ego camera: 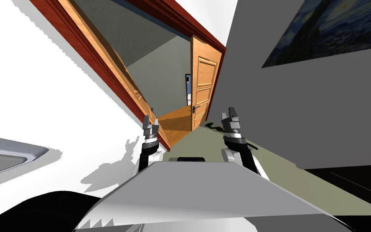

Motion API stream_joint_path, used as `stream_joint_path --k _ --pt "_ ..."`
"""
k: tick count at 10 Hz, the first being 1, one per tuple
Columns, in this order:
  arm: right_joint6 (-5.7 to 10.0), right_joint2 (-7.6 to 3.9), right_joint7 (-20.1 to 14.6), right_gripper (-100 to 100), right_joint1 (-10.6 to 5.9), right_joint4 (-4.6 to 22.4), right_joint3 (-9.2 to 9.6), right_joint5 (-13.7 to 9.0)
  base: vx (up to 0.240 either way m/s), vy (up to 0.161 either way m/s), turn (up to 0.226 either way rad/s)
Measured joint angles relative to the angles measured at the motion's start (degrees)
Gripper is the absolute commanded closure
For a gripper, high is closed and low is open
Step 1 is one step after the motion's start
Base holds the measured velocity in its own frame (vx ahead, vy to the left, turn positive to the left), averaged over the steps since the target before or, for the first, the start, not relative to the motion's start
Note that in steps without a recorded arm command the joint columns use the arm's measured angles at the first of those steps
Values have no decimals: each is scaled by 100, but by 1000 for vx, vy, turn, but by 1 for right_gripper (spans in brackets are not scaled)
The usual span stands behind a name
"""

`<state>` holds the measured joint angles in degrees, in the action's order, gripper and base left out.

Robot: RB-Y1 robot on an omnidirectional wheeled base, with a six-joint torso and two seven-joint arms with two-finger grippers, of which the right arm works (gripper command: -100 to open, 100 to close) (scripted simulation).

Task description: Push the door open

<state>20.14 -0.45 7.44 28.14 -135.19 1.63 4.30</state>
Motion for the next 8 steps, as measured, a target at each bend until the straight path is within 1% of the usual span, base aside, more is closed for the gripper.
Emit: stream_joint_path --k 2,3,4,5,7,8 --pt "65 -40 -78 -100 -54 187 50 29 50 -50 42" --pt "42 -54 -118 -100 -178 313 49 45 34 -52 26" --pt "36 -56 -146 -100 -244 417 77 70 38 -48 32" --pt "60 -106 -211 -100 -314 550 51 62 58 -53 43" --pt "98 -142 -321 -100 -427 791 102 102 74 -70 44" --pt "125 -157 -373 -100 -547 973 116 125 77 -69 53"
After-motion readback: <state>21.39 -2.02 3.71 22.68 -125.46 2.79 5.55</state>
